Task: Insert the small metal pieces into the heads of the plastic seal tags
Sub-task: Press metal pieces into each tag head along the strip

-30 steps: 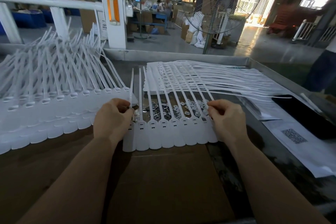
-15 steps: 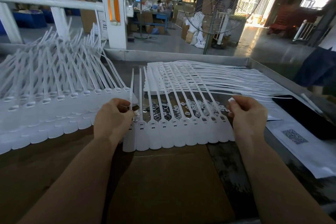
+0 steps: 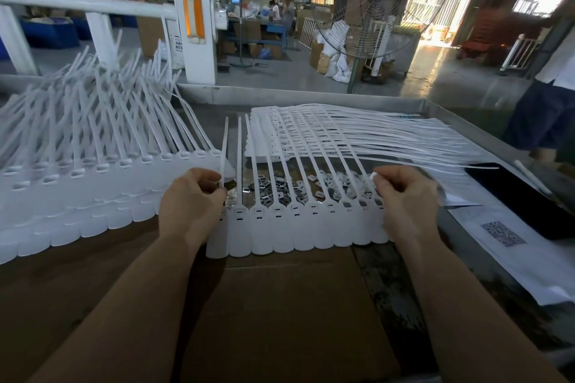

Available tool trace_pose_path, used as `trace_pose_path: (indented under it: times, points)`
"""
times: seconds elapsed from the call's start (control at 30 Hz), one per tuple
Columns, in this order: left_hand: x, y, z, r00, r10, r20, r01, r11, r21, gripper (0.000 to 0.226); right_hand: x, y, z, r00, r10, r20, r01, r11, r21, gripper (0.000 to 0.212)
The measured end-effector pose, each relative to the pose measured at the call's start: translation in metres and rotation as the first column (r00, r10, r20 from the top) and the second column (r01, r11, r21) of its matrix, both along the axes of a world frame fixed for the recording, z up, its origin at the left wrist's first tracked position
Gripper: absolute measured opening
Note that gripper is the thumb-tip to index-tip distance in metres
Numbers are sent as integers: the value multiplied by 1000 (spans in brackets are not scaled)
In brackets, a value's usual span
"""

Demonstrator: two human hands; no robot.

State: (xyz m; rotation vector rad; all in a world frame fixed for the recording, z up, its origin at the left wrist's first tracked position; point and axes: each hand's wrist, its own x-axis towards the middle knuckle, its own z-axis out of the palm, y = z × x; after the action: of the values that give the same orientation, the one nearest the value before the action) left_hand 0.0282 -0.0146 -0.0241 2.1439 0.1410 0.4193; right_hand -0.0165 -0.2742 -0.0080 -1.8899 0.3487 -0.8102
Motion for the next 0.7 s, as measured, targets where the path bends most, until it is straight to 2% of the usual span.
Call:
trace_pose_path:
  times: [0.7]
  points:
    - [1, -1, 0, 1000, 5, 25, -5, 1000, 6, 24, 1, 1, 2, 998, 54, -16, -55, 995, -79, 12]
